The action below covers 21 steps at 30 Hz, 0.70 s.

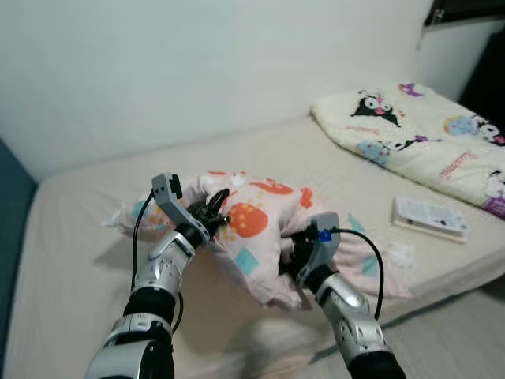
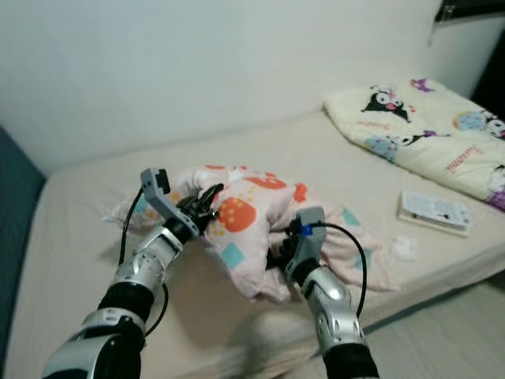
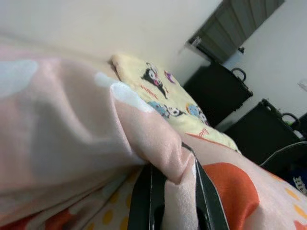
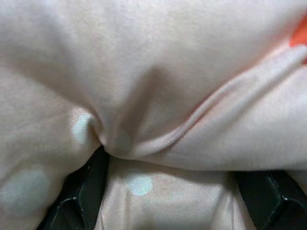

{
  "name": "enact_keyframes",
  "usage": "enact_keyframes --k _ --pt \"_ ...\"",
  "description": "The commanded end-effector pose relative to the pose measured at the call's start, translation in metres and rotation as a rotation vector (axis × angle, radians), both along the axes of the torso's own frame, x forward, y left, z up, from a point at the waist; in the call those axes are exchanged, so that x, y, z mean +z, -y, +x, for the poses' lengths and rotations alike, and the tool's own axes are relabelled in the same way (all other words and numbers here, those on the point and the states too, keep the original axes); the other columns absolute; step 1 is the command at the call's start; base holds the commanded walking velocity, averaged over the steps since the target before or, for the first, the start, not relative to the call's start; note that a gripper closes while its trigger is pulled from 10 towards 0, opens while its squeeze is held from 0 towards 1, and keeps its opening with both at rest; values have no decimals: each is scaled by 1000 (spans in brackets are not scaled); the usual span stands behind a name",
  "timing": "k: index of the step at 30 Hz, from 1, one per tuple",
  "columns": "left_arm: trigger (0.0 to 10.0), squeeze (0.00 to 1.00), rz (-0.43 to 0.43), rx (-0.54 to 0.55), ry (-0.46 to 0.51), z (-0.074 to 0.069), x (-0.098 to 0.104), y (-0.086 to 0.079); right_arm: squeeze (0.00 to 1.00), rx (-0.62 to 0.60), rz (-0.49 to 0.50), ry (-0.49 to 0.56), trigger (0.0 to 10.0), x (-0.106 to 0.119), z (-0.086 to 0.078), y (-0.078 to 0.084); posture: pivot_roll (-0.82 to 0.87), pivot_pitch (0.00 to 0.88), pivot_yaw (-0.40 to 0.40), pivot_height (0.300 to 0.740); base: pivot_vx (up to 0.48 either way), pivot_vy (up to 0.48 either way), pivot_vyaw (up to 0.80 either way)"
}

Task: Clean up the room

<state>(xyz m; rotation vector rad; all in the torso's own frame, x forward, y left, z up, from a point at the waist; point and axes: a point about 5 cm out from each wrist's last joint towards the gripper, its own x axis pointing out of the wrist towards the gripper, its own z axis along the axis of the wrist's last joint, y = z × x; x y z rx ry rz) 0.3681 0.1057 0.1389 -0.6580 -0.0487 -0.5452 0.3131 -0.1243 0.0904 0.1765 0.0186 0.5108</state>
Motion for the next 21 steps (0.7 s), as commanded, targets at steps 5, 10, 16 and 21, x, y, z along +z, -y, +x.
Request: enact_keyframes --k 5,10,16,21 --pt "10000 0 26 -60 10 -3 -3 13 0 73 12 73 10000 13 2 -23 -138 48 44 740 0 432 800" --pt "10000 0 30 -88 20 -4 -1 20 0 25 54 84 10000 16 4 -19 -139 49 50 740 0 446 480" --pt "10000 0 28 -117 37 -3 4 28 0 -11 60 87 10000 16 6 -16 -140 48 55 740 0 441 0" --pt "10000 0 52 -165 47 -5 5 41 0 -39 53 86 10000 16 8 -13 -143 48 57 740 0 261 0"
